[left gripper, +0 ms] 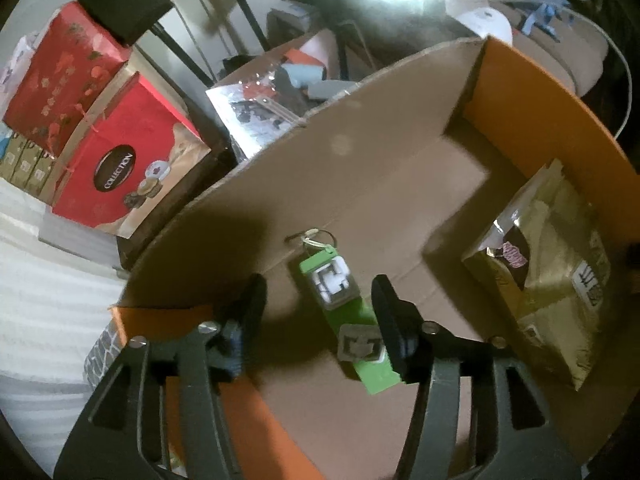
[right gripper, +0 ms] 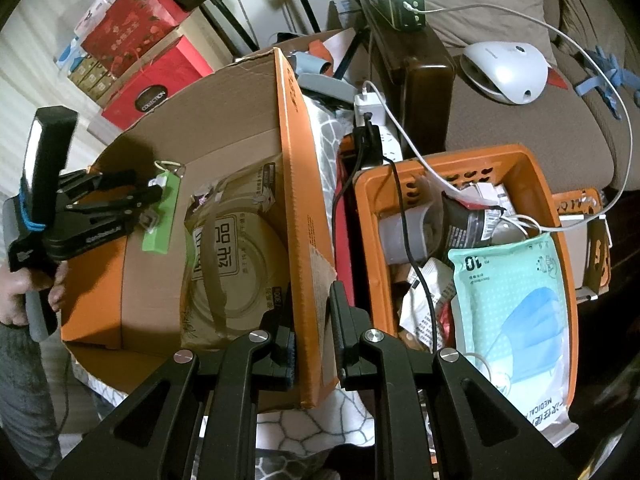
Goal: Organize objects
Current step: 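Open the left gripper to release the plug and withdraw, then move the left gripper to the lime-green cable and grasp it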
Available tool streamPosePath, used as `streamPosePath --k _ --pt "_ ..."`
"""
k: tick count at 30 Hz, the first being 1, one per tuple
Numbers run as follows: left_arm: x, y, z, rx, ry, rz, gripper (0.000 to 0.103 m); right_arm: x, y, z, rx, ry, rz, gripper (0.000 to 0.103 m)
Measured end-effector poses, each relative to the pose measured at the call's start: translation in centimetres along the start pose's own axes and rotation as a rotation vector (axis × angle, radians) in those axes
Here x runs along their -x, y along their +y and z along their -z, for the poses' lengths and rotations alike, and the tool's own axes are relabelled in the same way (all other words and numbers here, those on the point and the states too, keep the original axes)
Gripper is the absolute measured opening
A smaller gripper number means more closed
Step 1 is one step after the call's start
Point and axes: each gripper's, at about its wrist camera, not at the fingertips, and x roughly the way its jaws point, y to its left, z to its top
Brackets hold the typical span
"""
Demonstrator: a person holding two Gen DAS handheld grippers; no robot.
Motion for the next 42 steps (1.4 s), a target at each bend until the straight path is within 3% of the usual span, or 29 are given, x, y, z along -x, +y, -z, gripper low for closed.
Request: streamPosePath --k 5,7,11,14,22,25,33,42 --pt "2.6 1.5 0.7 0.046 -0.057 0.052 0.066 0.0 0.0 0.0 -0.003 0.001 -0.003 0.013" --pt "3.6 2.2 1.1 0.068 -0.075 0.067 0.076 0.0 -0.2 -0.1 -0.004 0.001 -0.003 0.013" --pt "4.8 3.7 2.0 0.120 -0.095 0.102 0.081 0.0 -0.2 -0.1 -0.006 -0.001 -0.004 0.013" --pt "5.6 4.8 2.8 0.155 -0.110 0.113 0.092 0.0 -0.2 -0.1 -0.008 -0.001 -0.004 0.013" --pt "6.9 7.7 4.9 0.224 -0.141 0.112 0.093 0.0 -0.2 0.0 -0.011 -0.003 -0.007 0.013" --pt "7.5 8.3 6.0 0.237 -0.165 0.085 0.103 -0.1 -0.2 0.0 -0.015 -0.005 -0.010 0.014" --pt "9.0 8.8 8.5 0.251 -0.202 0.056 0.103 -0.1 -0.2 0.0 -0.017 -0.006 -0.011 0.014" --pt "10.2 9.7 11.4 0.301 -0.250 0.089 0.103 0.0 -0.3 -0.1 -0.022 -0.009 -0.016 0.014"
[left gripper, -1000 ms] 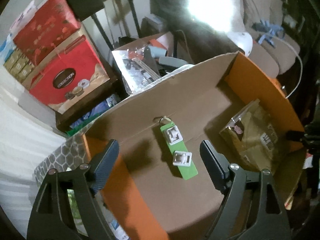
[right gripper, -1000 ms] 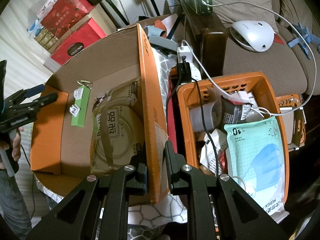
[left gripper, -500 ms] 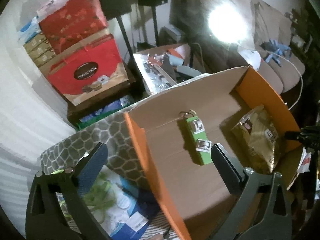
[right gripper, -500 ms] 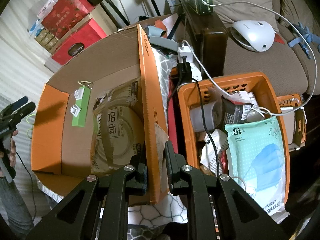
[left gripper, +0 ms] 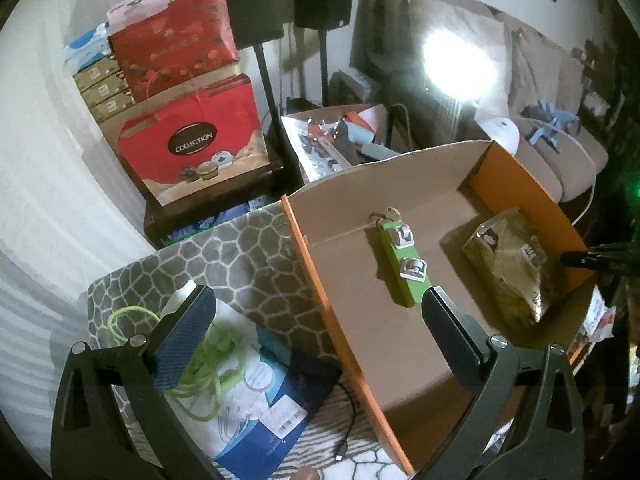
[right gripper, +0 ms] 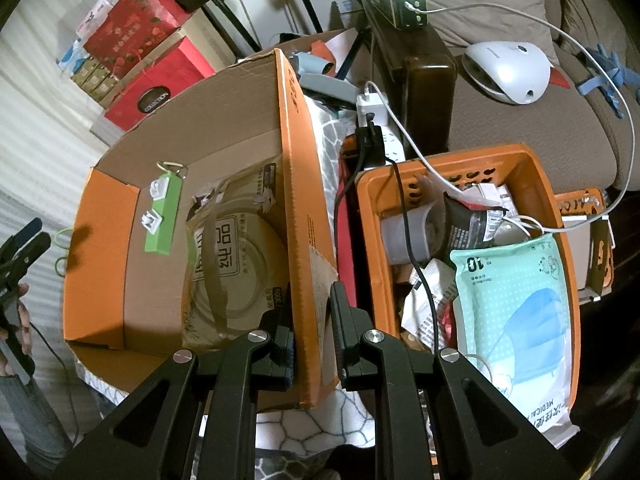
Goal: Organize objects
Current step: 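Move the left gripper to the lime-green cable and grasp it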
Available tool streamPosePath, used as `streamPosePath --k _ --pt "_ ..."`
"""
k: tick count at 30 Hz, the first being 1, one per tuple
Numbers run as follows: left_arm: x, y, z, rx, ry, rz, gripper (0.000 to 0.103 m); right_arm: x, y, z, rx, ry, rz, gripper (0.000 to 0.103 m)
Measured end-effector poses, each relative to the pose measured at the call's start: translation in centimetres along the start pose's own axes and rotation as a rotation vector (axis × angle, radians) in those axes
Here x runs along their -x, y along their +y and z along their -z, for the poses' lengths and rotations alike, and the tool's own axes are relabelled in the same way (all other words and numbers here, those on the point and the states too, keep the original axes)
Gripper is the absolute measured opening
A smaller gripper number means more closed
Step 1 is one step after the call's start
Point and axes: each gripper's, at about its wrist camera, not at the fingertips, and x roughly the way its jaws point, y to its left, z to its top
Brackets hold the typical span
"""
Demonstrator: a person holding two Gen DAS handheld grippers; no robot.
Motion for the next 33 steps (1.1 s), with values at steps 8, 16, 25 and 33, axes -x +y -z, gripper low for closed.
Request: streamPosePath --k 8,16,25,33 --pt "1.4 1.7 2.9 0.008 0.000 0.019 0.103 0.1 -0.1 -0.2 0.002 -0.004 -0.008 0.014" --pt "1.7 7.0 5.5 0.054 0.049 -0.035 0.103 0.1 -0.2 -0.1 0.000 -0.005 -0.008 0.014" --pt "-0.2 13.3 8.3 0.172 0.107 -0.046 0.103 0.1 -0.3 -0.2 -0.007 -0.006 -0.007 0.014" --pt "-3.1 18.1 9.8 0.351 0.134 0.068 0.103 0.2 -0.4 -0.2 -0.008 -0.006 -0.004 0.014"
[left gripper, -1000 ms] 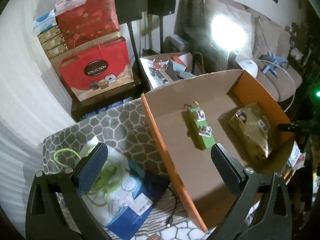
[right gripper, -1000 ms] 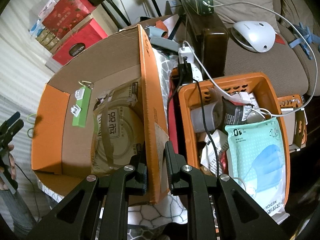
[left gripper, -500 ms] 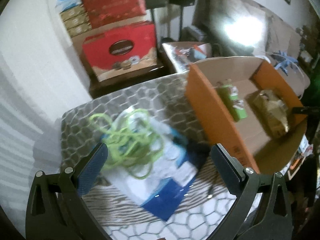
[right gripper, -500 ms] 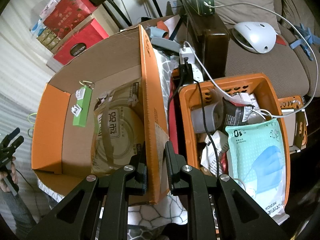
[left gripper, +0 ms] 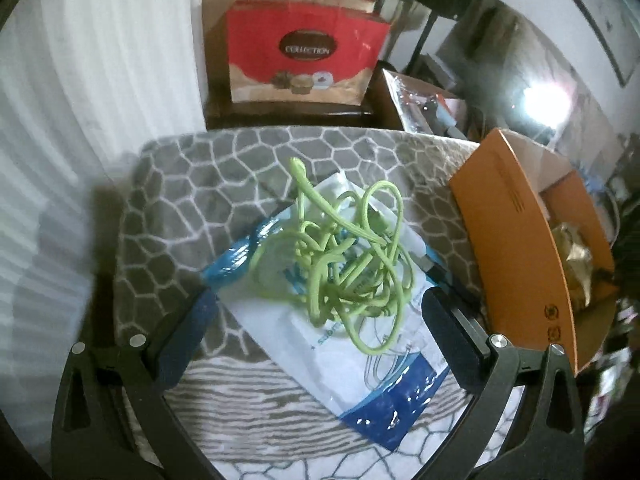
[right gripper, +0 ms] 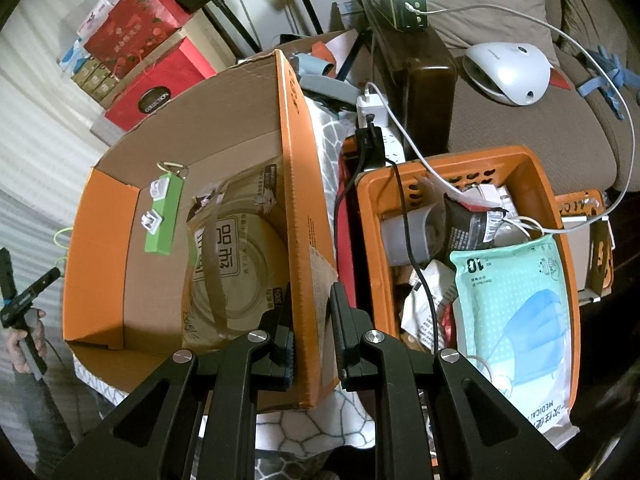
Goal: Organize objects
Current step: 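Move the left gripper to the lime-green cable and grasp it, then lift the green cable with the left gripper and carry it over the box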
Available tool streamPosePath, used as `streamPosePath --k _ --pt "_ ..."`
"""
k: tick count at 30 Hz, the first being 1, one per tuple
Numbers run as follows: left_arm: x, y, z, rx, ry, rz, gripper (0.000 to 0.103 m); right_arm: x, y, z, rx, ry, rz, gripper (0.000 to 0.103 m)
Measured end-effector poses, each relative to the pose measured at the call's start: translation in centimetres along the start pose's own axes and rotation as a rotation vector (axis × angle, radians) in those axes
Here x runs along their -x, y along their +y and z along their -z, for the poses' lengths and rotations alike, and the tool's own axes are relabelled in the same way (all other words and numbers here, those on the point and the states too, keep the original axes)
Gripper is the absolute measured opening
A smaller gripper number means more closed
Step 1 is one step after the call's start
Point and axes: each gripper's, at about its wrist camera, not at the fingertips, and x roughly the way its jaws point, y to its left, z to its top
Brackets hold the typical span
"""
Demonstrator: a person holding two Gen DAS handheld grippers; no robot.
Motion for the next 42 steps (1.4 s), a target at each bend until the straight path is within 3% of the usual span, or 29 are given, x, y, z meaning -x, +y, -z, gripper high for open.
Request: streamPosePath --k 5,8,10,13,16,28,37,42 --pt "-2.2 0.6 -0.4 0.045 0.020 0.053 0.101 0.0 0.0 0.0 -0.001 0.000 0.001 0.014" --pt "-3.8 0.4 -0.4 0.048 0.056 0.036 0.077 0.0 -0.1 0.1 -0.003 0.001 0.003 0.014" --pt "-5.0 0.5 -0.1 0.058 0.094 0.045 0.042 0.0 -0.1 0.1 -0.003 0.001 0.003 0.014" --pt "-5.3 0.6 0.1 0.071 0.087 0.051 0.022 0.0 -0.1 0.1 -0.005 0.000 0.003 0.014" --pt "-5.2 1.2 0.2 0.102 0.089 0.070 0.013 0.0 -0.1 0.1 -0.006 0.001 0.004 0.014" --pt "-0.2 0.6 -1.6 0.105 -0.003 0.137 0.009 0.0 -0.1 0.2 -0.007 0.000 0.006 0.014" --pt "7.9 -3.6 -3.9 0.010 -0.125 0.204 0.009 0.0 -0.1 0.2 -0.010 -0.002 0.006 0.014" --pt "11.3 -7.2 -4.6 -0.068 -0.155 0.260 0.009 0.0 -0.1 0.2 -0.011 -0.001 0.006 0.014"
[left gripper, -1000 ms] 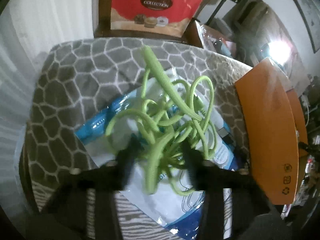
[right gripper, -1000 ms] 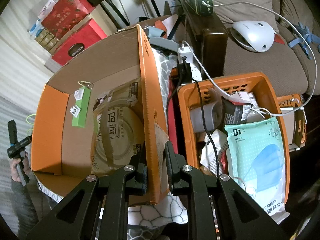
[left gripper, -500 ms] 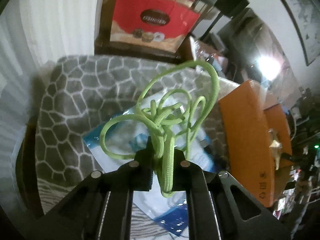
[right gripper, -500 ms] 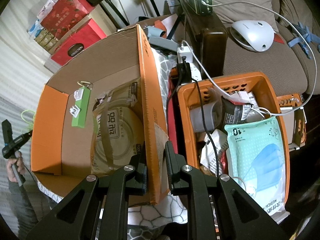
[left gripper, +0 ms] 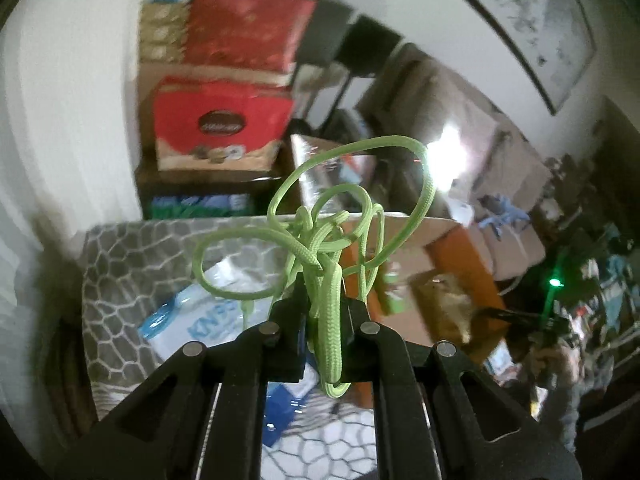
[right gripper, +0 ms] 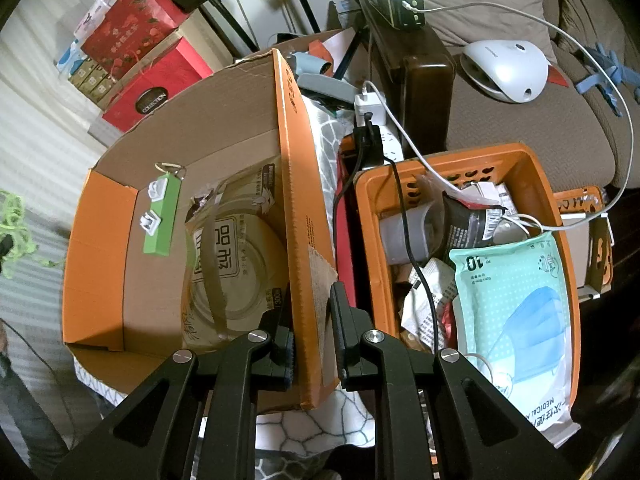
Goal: Organize objects
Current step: 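Lift the green cable with the left gripper and carry it over the box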
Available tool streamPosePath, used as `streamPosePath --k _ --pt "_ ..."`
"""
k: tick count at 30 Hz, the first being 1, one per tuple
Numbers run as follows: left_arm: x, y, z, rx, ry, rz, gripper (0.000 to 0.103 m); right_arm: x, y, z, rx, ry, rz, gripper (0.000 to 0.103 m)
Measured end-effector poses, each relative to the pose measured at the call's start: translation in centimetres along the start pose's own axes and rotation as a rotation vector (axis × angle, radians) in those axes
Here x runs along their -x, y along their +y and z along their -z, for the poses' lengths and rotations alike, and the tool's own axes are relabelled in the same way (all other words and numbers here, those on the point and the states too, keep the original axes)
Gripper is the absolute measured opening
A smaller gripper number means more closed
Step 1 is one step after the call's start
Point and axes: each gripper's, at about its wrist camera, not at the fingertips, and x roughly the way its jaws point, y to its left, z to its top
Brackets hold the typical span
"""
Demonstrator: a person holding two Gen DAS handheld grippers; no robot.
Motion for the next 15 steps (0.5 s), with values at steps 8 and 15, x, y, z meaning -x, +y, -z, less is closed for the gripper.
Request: streamPosePath --k 8,15 --pt "1.1 -7.3 -0.5 -0.116 0.013 0.128 0.009 0.0 0.0 0.0 -0.002 0.001 0.001 0.014" --pt "-0.1 -13.1 -0.2 -0.206 0.051 0.200 0.009 0.0 -0.1 0.1 -0.004 0.000 0.002 0.014"
